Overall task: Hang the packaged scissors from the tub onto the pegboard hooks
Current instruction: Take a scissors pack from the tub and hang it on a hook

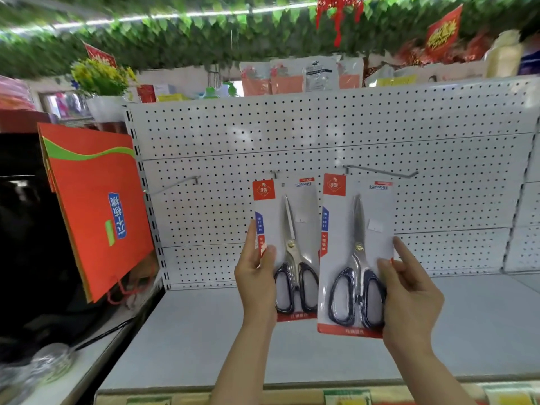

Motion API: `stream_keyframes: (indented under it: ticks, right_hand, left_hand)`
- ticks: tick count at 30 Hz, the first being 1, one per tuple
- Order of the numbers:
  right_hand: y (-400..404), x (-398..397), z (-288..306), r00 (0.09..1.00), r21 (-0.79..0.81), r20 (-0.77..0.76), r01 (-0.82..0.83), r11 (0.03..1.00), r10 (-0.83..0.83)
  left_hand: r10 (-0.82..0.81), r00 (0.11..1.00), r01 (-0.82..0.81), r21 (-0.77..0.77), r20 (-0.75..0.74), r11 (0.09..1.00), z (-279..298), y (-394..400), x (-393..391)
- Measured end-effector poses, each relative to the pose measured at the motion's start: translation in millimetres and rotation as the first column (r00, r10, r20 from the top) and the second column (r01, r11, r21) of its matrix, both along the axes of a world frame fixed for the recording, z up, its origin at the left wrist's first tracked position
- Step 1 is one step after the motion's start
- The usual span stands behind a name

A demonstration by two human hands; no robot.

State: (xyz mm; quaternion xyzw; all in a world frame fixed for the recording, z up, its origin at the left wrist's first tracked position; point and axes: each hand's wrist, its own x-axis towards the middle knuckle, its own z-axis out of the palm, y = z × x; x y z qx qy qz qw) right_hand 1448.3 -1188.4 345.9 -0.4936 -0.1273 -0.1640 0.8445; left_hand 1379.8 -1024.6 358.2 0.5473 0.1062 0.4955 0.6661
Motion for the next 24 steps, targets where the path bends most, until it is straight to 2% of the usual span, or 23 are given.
stream_keyframes:
  ticks: [9,18,22,24]
  right_hand:
    - [3,2,3,1.0,-0.007,0.025,0.005,1.0,-0.005]
    - [25,-7,-1,0.998,-0.044,0.049,-0.035,0.998,0.038]
    - [44,-13,-1,0.992,-0.071,0.074,-0.095,0.993,0.1]
    - [54,-14,0,0.99,-0.091,0.08,-0.109,0.99,0.117]
  left_hand:
    - [-0.004,1.0,0.004,-0.009,-0.019,1.0,0,16,18]
    - [0.068,0.991,-0.069,-0.008,-0.115,0.998,-11,32,41]
    - [0.135,0.98,-0.125,0.077,-0.145,0.989,-9,42,39]
    - [0.208,0.973,-0.191,0.151,-0.104,0.97,1,46,31]
